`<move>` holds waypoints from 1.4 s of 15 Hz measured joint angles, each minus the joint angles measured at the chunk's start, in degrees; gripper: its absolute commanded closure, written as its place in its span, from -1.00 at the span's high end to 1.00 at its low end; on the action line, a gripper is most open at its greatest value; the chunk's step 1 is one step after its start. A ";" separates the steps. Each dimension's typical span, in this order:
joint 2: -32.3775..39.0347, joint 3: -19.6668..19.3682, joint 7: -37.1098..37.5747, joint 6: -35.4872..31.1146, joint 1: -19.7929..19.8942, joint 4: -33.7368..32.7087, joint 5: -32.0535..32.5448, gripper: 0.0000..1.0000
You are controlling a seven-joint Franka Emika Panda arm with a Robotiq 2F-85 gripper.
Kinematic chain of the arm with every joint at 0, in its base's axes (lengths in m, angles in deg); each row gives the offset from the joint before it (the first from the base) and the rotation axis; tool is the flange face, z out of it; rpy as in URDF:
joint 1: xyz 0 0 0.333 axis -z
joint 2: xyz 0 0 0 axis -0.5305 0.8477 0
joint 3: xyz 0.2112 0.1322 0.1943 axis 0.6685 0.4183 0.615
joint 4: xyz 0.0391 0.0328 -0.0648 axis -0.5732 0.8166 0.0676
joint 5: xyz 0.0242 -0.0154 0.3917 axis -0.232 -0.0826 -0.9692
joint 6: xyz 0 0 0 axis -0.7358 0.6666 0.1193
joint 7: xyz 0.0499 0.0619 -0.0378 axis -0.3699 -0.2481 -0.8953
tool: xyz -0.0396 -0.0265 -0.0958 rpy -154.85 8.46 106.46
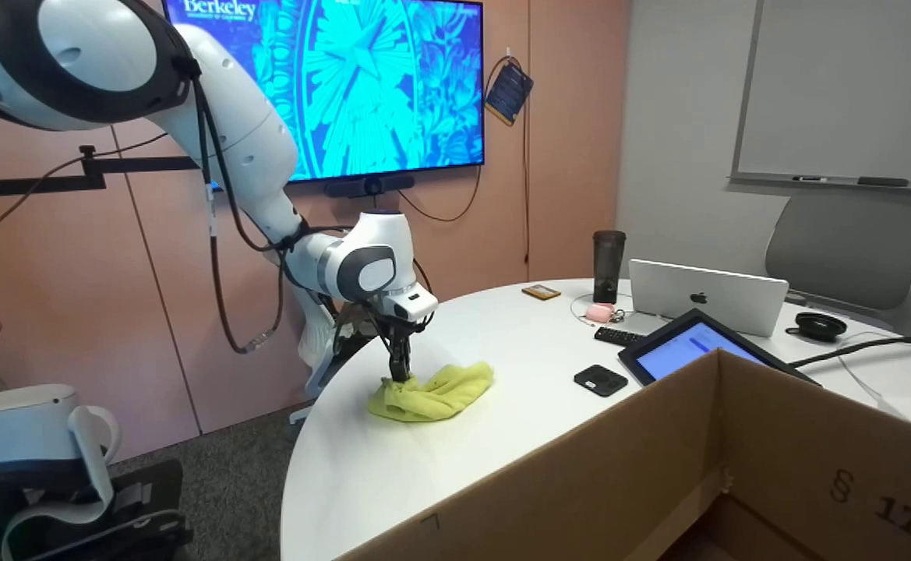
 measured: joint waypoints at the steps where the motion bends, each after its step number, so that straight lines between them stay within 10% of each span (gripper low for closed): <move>1: -0.41 0.18 -0.09 0.27 0.00 0.04 0.02 0.56; 5: -3.37 1.11 -0.54 0.49 -0.01 1.28 0.06 1.00; 21: -15.88 2.98 10.45 -0.22 -1.34 16.27 1.45 1.00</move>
